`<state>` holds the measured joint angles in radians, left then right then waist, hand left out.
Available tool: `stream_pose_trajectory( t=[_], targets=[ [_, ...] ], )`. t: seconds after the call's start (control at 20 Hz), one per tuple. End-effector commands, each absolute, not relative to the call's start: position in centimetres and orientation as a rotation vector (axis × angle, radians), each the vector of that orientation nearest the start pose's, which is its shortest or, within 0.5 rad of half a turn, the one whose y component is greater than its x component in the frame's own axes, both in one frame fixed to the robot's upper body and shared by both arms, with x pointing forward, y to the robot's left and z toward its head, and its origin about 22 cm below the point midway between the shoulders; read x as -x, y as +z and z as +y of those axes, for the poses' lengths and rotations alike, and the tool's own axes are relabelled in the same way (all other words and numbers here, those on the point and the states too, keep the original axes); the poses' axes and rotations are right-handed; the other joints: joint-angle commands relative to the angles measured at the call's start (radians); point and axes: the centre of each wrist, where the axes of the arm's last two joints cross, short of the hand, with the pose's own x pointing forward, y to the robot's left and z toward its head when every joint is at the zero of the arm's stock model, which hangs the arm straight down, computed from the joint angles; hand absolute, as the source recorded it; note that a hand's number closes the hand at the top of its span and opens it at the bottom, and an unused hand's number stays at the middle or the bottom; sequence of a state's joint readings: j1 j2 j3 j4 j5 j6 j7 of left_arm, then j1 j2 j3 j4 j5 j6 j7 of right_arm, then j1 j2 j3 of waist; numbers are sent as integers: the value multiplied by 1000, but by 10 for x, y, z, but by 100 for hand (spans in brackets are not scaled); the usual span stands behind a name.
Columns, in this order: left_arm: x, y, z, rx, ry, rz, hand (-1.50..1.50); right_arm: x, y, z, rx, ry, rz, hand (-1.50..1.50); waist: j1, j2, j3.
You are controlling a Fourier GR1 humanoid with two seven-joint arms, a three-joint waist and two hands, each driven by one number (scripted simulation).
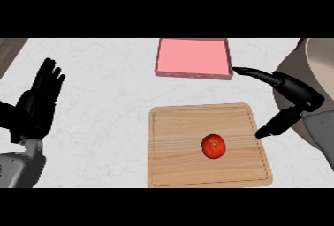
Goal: Pick the tomato from the cutting board and place it in the pot
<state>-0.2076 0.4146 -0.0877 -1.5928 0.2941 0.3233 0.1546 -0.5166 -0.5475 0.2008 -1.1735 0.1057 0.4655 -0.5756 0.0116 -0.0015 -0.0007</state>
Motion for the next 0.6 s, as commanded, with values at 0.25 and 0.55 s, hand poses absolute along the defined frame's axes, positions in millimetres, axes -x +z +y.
stream_pose_trajectory(
  t=[0.25, 0.55],
  targets=[
    [-292, 80, 273, -196, 92, -1611, 0, -344, 123, -232, -87, 1656, -1530, -150, -19, -2, -1],
    [-279, 71, 272, -212, 58, -1601, 0, -324, 108, -196, -53, 1733, -1373, -150, -11, 0, 0]
  ],
)
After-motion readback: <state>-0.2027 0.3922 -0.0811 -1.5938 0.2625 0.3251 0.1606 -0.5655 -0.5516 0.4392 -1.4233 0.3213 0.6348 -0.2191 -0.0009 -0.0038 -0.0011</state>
